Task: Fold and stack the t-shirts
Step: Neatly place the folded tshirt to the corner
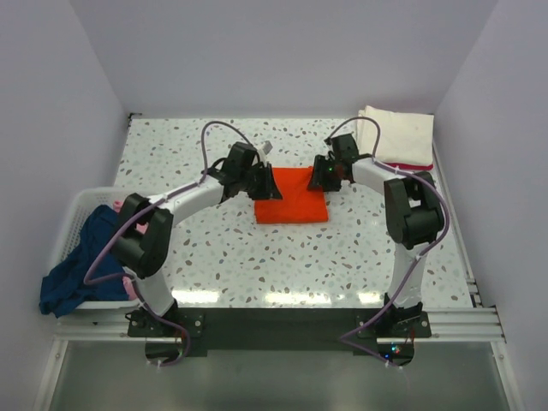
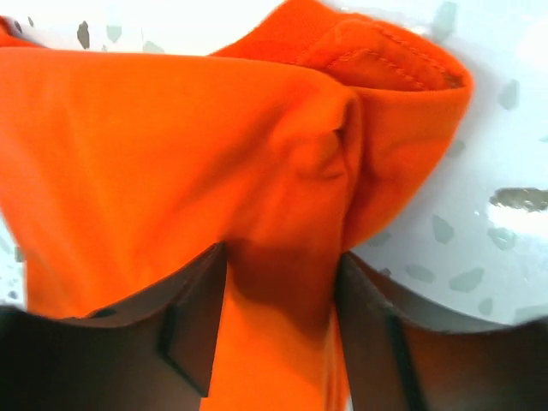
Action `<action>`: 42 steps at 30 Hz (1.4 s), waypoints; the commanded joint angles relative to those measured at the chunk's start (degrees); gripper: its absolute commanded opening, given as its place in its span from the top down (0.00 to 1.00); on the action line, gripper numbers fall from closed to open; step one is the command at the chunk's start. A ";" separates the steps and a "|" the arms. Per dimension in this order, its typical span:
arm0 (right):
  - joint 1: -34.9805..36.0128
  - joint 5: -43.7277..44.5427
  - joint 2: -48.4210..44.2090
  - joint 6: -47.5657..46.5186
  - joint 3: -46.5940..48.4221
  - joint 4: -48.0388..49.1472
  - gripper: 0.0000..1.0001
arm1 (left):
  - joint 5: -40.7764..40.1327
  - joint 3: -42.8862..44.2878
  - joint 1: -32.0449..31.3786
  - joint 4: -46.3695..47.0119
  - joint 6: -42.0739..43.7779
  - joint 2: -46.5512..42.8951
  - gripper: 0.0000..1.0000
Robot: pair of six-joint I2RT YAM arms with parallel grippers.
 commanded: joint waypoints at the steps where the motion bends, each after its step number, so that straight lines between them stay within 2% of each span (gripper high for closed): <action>1: 2.31 5.03 3.63 -0.09 1.47 -5.12 0.51 | 1.41 -0.26 0.62 0.16 0.13 -3.86 0.83; 2: 2.40 5.82 3.89 0.09 2.17 -5.65 0.68 | 1.41 -0.17 0.79 -0.02 0.31 -4.47 0.83; 4: 2.40 8.36 3.81 0.26 2.53 -6.97 0.86 | 1.50 -0.17 1.14 -0.98 0.75 -5.88 0.83; 5: 2.49 9.16 3.72 0.18 2.88 -7.41 1.00 | 1.42 -0.17 1.23 -1.16 1.01 -6.32 0.83; 11: 2.40 14.25 0.65 -1.49 4.46 -9.00 1.00 | 1.33 0.27 2.20 -3.71 2.33 -9.05 0.83; 16: 2.49 23.29 -1.64 -2.72 6.48 -11.37 1.00 | 0.27 0.00 3.34 -6.61 4.53 -11.51 0.83; 19: 2.14 25.33 -0.94 -3.51 10.43 -13.99 1.00 | 0.27 -0.44 4.22 -7.58 5.49 -12.74 0.83; 32: 0.73 33.15 11.53 -9.22 39.67 -28.33 1.00 | 1.77 -0.88 7.38 -9.69 8.48 -13.01 0.83; 39: -1.64 35.62 15.40 -14.32 50.94 -29.47 1.00 | 2.99 -0.87 8.09 -9.96 9.36 -11.51 0.84; 42: -3.05 36.94 18.39 -16.78 59.19 -30.88 1.00 | 3.08 -1.05 8.27 -9.87 9.71 -10.81 0.83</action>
